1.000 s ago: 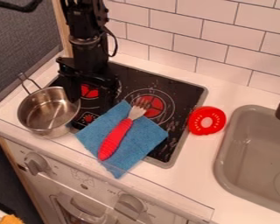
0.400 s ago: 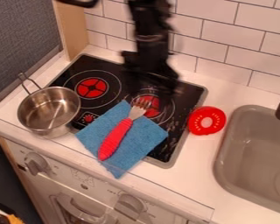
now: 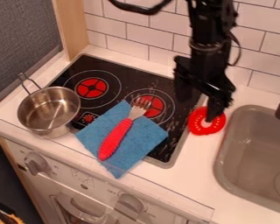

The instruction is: Moved the red object to the upper left corner of the burner

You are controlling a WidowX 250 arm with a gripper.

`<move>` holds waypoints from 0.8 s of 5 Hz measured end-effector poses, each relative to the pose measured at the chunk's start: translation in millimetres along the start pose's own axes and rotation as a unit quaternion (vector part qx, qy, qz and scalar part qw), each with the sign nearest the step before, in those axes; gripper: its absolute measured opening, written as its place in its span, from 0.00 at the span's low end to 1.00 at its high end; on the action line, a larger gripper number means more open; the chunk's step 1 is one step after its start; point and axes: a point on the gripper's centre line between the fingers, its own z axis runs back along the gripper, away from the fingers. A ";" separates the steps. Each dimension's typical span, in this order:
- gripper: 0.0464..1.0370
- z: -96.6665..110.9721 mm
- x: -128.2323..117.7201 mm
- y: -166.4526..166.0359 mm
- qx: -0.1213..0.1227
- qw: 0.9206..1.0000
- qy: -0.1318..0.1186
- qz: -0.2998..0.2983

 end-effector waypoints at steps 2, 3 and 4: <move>0.96 -30.5 9.1 7.4 0.014 1.000 0.025 -0.002; 0.90 -45.1 5.6 10.8 0.019 0.999 0.050 -0.005; 0.63 -44.5 5.2 10.6 0.022 0.998 0.052 -0.008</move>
